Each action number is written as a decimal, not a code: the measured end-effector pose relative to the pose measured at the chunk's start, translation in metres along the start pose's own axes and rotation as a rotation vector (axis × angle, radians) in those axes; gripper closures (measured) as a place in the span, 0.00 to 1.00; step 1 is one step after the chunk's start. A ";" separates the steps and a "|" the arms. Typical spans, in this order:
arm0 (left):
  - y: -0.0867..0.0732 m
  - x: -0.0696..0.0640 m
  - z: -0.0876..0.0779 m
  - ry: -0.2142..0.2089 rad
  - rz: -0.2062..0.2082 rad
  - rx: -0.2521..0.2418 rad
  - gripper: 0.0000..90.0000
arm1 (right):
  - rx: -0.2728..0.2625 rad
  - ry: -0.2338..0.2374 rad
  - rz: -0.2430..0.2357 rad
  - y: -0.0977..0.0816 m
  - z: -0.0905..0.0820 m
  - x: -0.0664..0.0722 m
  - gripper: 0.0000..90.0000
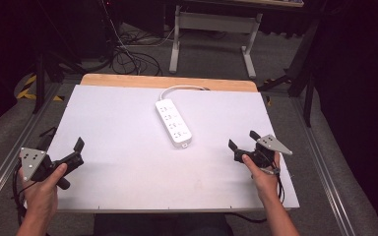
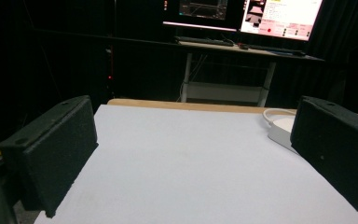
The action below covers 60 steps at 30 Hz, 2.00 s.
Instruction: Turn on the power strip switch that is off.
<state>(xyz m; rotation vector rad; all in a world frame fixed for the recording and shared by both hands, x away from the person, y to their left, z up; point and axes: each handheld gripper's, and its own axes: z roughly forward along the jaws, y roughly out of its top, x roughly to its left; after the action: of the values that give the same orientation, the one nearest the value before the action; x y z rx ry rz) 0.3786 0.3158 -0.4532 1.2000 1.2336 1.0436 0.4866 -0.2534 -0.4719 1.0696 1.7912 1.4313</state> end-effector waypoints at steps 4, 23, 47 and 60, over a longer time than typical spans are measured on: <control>0.000 -0.001 0.001 -0.001 0.002 0.003 0.01 | -0.001 -0.008 -0.005 0.000 -0.001 0.000 0.07; 0.000 -0.004 0.006 -0.026 0.005 0.008 0.01 | -0.029 0.008 -0.057 0.003 -0.011 0.002 0.74; -0.001 -0.004 0.008 -0.035 0.009 0.021 0.02 | -0.020 0.047 -0.081 0.008 -0.017 0.001 1.00; -0.001 -0.005 0.008 -0.040 0.019 0.023 0.03 | -0.013 0.026 -0.035 0.015 -0.015 -0.003 1.00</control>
<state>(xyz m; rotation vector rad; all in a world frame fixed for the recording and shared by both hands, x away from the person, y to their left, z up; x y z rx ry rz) 0.3857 0.3106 -0.4537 1.2466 1.2080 1.0180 0.4786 -0.2618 -0.4535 1.0122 1.8083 1.4399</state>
